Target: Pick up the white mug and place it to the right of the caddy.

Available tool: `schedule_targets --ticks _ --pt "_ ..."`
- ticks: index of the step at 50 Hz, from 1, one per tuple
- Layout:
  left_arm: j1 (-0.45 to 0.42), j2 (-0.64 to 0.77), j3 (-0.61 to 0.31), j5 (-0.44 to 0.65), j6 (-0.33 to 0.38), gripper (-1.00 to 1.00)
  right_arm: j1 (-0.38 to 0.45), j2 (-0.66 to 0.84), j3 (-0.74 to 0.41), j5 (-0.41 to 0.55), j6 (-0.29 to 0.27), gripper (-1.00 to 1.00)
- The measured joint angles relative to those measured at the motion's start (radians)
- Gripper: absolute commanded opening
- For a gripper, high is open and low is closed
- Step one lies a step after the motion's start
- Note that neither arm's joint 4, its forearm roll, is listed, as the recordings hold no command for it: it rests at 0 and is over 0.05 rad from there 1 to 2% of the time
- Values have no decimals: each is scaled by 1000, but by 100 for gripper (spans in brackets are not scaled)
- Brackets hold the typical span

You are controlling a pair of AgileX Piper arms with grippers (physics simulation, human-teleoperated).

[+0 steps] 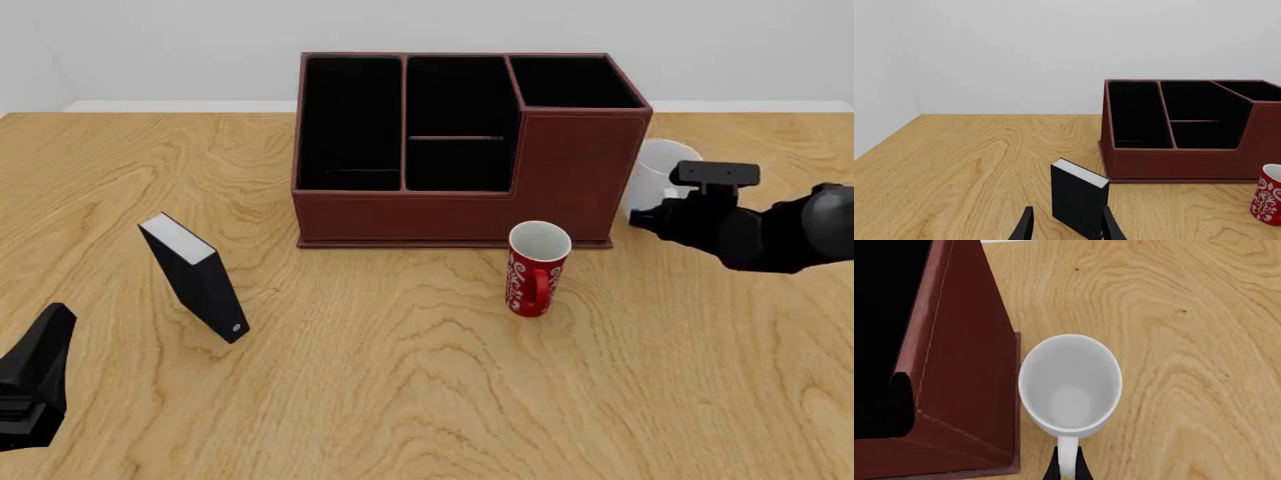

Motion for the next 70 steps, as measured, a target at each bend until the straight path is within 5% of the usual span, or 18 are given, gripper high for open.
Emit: schedule_targets --ticks 34,35,70 --pt "0 0 0 0 0 100 -3 24 -8 -19 7 -100" --pt "0 0 0 0 0 100 -3 24 -8 -19 7 100" --pt "0 0 0 0 0 100 -7 4 4 -1 13 100"
